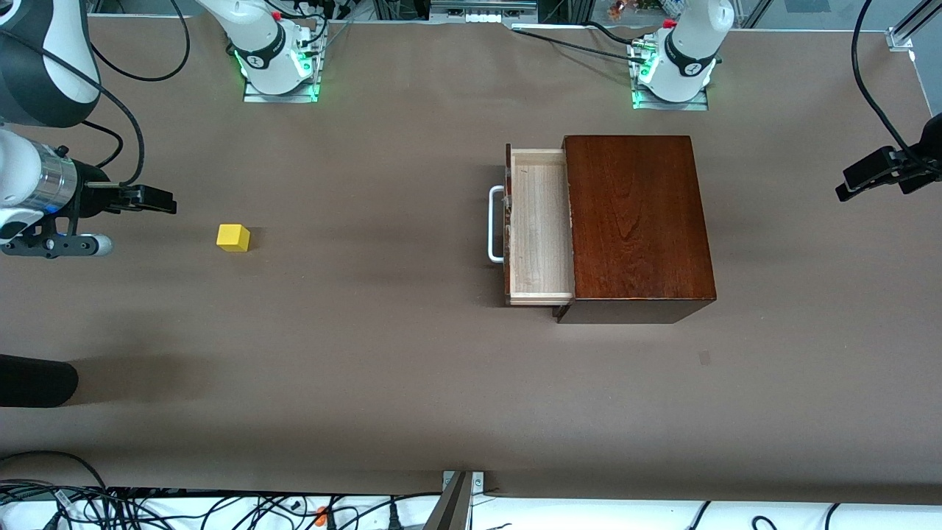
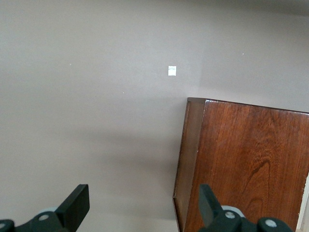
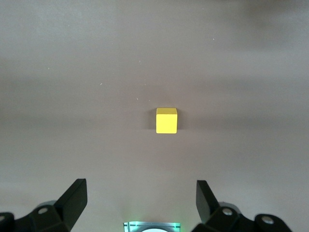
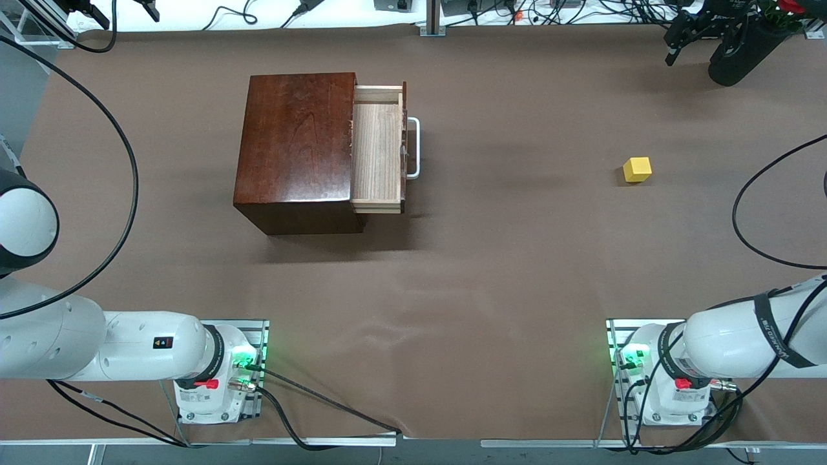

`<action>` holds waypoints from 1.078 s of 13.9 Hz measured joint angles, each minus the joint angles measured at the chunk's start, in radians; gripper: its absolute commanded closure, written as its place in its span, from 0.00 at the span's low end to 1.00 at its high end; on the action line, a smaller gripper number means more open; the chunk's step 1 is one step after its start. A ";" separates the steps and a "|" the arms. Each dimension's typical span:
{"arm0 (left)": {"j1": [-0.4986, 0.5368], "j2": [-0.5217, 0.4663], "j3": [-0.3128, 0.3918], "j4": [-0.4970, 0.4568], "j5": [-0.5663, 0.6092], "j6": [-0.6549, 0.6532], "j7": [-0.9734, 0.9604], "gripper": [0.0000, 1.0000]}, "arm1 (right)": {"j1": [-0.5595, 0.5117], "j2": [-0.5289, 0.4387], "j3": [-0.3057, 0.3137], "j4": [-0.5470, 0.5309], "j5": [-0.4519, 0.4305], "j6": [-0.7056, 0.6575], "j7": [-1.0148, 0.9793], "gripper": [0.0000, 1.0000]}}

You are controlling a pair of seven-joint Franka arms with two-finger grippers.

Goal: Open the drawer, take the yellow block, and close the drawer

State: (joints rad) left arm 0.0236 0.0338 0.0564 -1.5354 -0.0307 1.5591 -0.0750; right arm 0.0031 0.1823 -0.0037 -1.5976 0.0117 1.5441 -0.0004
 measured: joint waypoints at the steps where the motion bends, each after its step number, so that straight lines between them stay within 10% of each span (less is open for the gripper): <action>1: 0.000 0.000 0.000 0.000 0.000 0.000 0.000 0.00 | 0.000 0.000 0.000 0.000 0.000 0.000 0.000 0.00; 15: -0.002 0.000 -0.089 0.016 0.010 0.000 0.009 0.00 | 0.000 0.032 0.000 0.000 0.000 -0.003 0.000 0.00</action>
State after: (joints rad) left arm 0.0214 0.0336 -0.0323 -1.5190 -0.0204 1.5590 -0.0657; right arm 0.0034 0.2140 -0.0037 -1.5979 0.0117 1.5407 -0.0004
